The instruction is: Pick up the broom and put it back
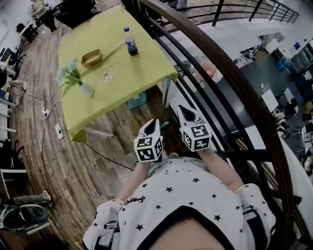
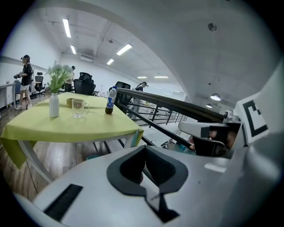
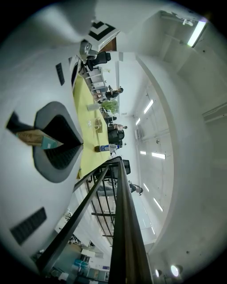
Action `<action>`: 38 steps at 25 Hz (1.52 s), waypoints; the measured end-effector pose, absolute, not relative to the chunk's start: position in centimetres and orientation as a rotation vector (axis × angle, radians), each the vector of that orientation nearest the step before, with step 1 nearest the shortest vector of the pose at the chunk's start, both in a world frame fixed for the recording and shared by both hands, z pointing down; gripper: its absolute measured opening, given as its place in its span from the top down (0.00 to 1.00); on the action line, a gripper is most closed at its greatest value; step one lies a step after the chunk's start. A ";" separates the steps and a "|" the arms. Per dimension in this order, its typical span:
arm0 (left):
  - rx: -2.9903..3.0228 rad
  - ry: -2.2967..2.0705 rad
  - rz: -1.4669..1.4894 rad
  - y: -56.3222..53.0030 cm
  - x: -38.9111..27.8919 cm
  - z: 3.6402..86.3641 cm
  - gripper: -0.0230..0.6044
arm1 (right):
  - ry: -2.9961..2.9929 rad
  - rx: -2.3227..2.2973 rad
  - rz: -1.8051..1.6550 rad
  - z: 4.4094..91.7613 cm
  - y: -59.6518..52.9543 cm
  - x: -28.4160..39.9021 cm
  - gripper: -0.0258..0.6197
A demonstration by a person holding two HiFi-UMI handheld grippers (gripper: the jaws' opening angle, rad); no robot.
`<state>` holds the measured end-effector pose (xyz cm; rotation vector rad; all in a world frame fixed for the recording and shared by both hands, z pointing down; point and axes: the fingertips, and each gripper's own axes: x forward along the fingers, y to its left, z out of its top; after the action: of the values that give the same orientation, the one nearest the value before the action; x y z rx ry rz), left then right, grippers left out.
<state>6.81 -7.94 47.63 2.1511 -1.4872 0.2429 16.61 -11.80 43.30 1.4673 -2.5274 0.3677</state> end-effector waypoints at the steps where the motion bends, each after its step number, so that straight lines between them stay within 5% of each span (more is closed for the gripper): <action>1: 2.156 -1.487 0.243 -7.9 6.9 47.4 0.94 | -2.531 1.466 0.364 43.1 -11.6 16.7 0.97; 38: 2.175 -1.460 0.304 -6.7 6.8 47.8 0.94 | -2.547 1.415 0.447 44.1 -9.7 16.7 0.97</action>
<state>6.82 -6.65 47.83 2.1753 -1.4603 0.3042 16.73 -9.65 44.09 1.4146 -2.5468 0.4470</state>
